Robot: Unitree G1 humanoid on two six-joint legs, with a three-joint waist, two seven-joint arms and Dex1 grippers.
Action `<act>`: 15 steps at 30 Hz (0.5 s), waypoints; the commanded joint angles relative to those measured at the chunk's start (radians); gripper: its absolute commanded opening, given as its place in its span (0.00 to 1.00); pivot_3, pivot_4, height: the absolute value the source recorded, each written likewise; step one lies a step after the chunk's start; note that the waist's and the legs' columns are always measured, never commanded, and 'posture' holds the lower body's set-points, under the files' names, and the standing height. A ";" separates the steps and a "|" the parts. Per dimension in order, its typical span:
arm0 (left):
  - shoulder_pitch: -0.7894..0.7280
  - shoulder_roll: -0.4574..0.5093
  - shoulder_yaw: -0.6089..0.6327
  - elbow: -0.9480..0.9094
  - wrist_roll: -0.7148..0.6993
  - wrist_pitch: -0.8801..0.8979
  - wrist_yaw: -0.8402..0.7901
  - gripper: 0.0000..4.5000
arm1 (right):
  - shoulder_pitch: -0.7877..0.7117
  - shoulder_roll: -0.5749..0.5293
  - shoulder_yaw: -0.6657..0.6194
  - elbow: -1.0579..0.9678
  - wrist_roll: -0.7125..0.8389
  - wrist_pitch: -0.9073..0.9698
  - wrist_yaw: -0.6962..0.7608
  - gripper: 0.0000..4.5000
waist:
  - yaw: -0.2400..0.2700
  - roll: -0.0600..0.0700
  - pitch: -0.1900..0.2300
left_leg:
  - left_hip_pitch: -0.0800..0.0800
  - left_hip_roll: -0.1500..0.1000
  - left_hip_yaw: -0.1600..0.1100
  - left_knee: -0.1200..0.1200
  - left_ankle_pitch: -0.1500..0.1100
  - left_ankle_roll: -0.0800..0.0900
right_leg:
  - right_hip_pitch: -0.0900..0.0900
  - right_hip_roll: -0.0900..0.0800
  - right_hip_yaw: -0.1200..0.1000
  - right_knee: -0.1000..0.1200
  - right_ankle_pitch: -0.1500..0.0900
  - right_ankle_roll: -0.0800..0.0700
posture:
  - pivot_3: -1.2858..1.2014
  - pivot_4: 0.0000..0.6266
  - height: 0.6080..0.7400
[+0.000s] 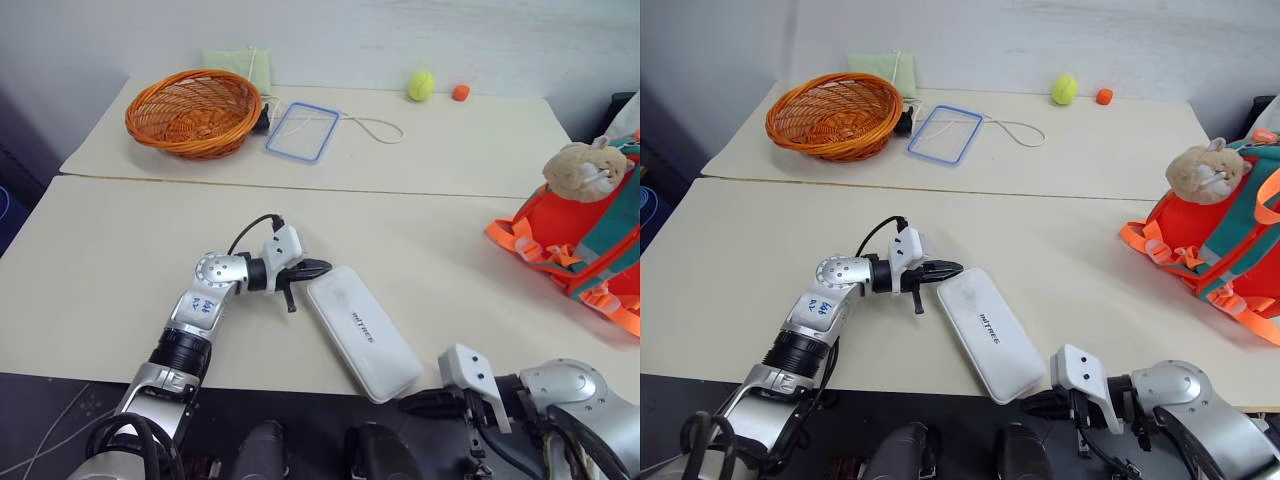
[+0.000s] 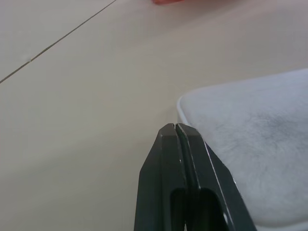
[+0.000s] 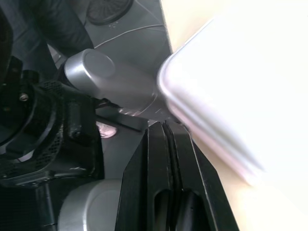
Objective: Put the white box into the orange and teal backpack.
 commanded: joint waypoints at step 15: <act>0.213 0.128 0.041 -0.383 -0.111 0.231 -0.056 0.00 | -0.280 0.031 -0.017 0.326 -0.130 -0.188 0.051 0.00 | -0.002 0.000 0.000 | 0.000 0.000 0.000 0.000 0.000 0.000 | 0.000 0.000 0.001 0.000 0.000 0.000 | 0.52 0.24 1.00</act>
